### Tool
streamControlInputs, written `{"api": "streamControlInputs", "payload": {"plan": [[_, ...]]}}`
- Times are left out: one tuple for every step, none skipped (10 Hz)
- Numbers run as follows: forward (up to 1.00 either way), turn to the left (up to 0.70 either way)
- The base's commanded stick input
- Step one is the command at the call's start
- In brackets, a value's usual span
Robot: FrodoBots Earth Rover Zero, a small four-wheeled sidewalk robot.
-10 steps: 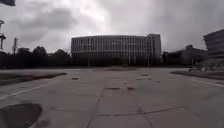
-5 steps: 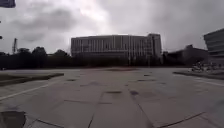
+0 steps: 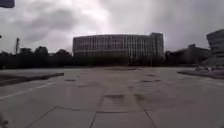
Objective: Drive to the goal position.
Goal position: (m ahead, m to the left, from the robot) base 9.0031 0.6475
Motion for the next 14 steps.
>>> {"api": "streamControlInputs", "payload": {"plan": [[0.7, 0.02], [0.7, 0.02], [0.7, 0.02], [0.7, 0.02], [0.7, 0.02], [0.7, 0.01], [0.7, 0.0], [0.7, 0.0], [0.7, 0.0], [0.7, 0.0], [0.7, 0.0], [0.7, 0.0], [0.7, 0.0], [0.7, 0.0]]}}
